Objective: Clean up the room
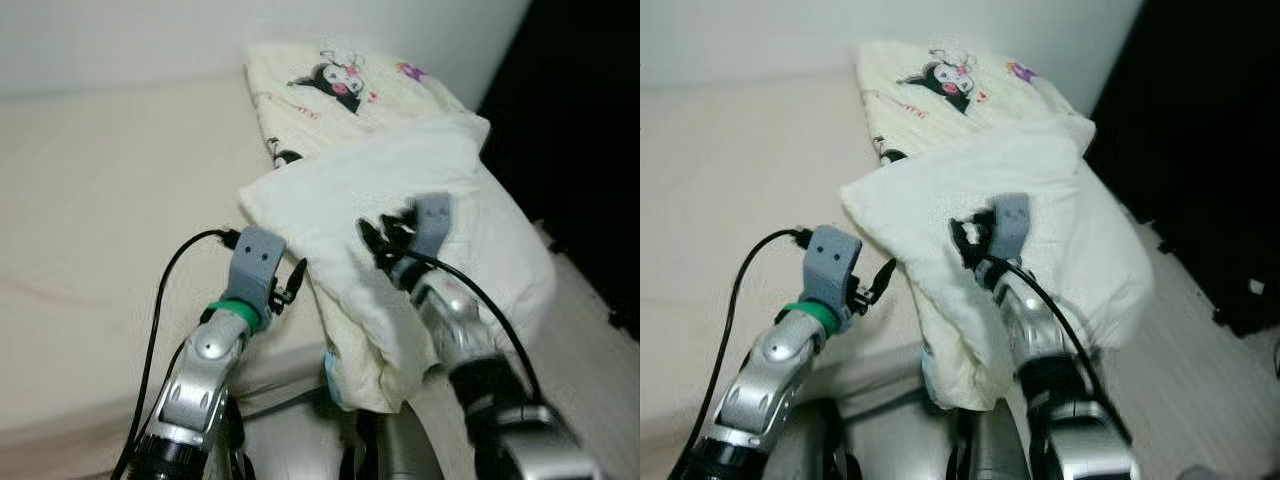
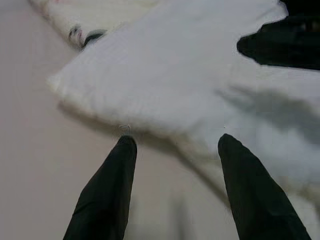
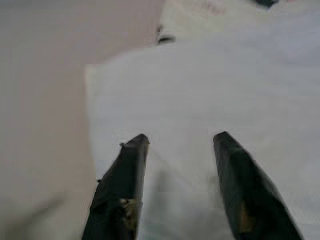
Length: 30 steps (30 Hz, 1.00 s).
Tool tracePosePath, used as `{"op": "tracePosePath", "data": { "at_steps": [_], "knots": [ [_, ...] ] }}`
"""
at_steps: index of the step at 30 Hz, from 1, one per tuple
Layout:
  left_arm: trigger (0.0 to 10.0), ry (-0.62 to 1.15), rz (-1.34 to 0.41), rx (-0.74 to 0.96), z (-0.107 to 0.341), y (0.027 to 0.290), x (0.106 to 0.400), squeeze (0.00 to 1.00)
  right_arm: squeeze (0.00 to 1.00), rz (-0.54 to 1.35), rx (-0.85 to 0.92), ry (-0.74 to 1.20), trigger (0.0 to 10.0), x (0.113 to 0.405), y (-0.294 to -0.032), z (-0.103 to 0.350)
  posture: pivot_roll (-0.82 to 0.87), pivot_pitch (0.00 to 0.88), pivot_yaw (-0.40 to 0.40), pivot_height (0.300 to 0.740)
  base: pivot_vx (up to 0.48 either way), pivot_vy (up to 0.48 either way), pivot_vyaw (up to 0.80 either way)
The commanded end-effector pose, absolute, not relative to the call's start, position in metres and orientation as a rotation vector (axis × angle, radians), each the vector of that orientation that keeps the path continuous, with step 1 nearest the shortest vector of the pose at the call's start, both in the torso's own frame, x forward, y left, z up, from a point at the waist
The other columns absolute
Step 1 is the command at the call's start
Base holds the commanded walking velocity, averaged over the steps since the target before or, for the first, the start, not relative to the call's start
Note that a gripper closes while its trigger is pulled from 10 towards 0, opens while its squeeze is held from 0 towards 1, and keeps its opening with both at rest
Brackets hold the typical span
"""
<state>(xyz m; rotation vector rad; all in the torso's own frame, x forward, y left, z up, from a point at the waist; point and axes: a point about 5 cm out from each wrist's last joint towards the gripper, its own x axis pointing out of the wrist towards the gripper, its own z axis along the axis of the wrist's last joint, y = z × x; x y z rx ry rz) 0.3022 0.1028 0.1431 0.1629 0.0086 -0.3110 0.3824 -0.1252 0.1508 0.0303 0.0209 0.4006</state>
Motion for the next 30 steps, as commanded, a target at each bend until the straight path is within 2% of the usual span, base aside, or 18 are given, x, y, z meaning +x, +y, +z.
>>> {"op": "tracePosePath", "data": {
  "at_steps": [1,4,5,10,11,13,14,20,21,22,23,26,30],
  "knots": [
    [10.0,0.03,-0.272,0.175,0.142,0.111,0.295,0.0,1.0,0.461,-0.017,0.16,10.0,0.378,-0.122,0.127,0.19,0.245,-0.062,0.599,0.0,0.0,0.0],
    [10.0,0.031,-0.254,0.176,0.142,0.114,0.292,0.0,1.0,0.488,-0.04,0.177,10.0,0.379,-0.121,0.127,0.19,0.251,-0.065,0.599,0.0,0.0,0.0],
    [10.0,0.035,-0.225,0.176,0.142,0.121,0.287,0.0,1.0,0.528,-0.078,0.196,10.0,0.379,-0.119,0.126,0.22,0.286,-0.089,0.599,0.0,0.0,0.0],
    [10.0,0.048,-0.17,0.18,0.143,0.133,0.275,0.0,1.0,0.583,-0.139,0.215,10.0,0.38,-0.117,0.127,0.25,0.32,-0.113,0.599,0.0,0.0,0.0],
    [10.0,0.054,-0.145,0.183,0.143,0.138,0.27,0.0,0.91,0.6,-0.16,0.221,10.0,0.381,-0.116,0.129,0.27,0.332,-0.12,0.599,0.0,0.0,0.0],
    [10.0,0.054,-0.145,0.183,0.143,0.138,0.27,0.0,0.91,0.6,-0.16,0.221,10.0,0.381,-0.116,0.129,0.27,0.332,-0.12,0.599,0.0,0.0,0.0],
    [10.0,0.059,-0.126,0.185,0.143,0.141,0.266,0.0,0.0,0.608,-0.181,0.228,10.0,0.383,-0.115,0.13,0.28,0.34,-0.127,0.599,0.0,0.0,0.0],
    [10.0,0.072,-0.091,0.19,0.144,0.147,0.258,0.0,0.0,0.614,-0.254,0.278,10.0,0.385,-0.113,0.128,0.3,0.35,-0.134,0.599,0.0,0.0,0.0],
    [10.0,0.075,-0.086,0.19,0.144,0.148,0.257,0.0,0.0,0.606,-0.28,0.289,8.9,0.385,-0.115,0.127,0.3,0.353,-0.137,0.599,0.0,0.0,0.0],
    [10.0,0.077,-0.083,0.191,0.144,0.148,0.256,0.0,0.0,0.6,-0.295,0.293,8.9,0.385,-0.115,0.127,0.3,0.353,-0.137,0.599,0.0,0.0,0.0],
    [10.0,0.079,-0.082,0.19,0.144,0.148,0.256,0.0,0.0,0.555,-0.288,0.281,0.0,0.387,-0.119,0.129,0.3,0.353,-0.137,0.599,0.0,0.0,0.0],
    [10.0,0.082,-0.081,0.19,0.145,0.147,0.255,0.0,0.0,0.524,-0.281,0.271,0.0,0.389,-0.122,0.131,0.3,0.353,-0.137,0.599,0.0,0.0,0.0],
    [10.0,0.087,-0.1,0.182,0.145,0.141,0.259,0.0,0.0,0.373,-0.224,0.199,0.0,0.395,-0.144,0.142,0.26,0.329,-0.126,0.599,0.0,0.0,0.0]
  ]
}}
